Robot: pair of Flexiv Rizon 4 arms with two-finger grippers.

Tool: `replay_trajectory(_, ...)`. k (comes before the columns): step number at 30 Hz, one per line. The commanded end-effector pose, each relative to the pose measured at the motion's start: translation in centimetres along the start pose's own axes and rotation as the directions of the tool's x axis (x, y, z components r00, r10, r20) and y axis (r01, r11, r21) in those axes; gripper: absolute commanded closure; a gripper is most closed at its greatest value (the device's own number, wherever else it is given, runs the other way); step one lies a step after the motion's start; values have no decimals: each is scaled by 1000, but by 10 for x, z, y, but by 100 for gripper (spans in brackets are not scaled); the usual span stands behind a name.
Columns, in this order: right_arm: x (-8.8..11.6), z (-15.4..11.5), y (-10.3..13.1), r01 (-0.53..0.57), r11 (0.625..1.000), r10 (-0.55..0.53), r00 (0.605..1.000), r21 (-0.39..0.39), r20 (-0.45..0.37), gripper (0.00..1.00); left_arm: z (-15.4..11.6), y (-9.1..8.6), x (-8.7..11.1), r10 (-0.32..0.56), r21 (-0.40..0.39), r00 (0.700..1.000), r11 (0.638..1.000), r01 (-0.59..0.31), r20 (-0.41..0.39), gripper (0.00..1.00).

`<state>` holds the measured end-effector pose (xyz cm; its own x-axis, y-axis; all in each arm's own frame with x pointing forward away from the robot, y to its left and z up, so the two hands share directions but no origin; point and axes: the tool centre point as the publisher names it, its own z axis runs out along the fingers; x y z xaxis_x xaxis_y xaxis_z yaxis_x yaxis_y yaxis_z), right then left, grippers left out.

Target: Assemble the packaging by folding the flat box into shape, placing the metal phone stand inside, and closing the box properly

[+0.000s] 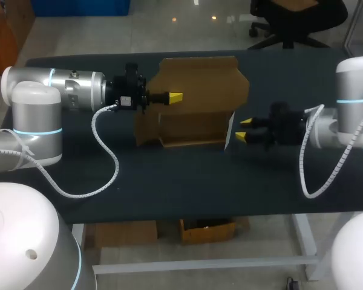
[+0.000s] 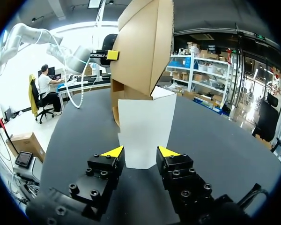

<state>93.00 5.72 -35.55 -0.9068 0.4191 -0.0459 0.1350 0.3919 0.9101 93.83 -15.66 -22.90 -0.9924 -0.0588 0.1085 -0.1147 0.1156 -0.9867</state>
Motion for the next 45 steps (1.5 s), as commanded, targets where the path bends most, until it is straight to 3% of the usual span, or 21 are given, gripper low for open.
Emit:
replay_trajectory(1,-5,10,-3,-4,1000,4,1000,-4,-4,58,0,3,-1,0,0,1000,1000,0,-2,100)
replay_trajectory(45,-13,38,3,-30,999,31,999,-20,32,56,0,3,-1,0,0,1000,1000,0,-2,100)
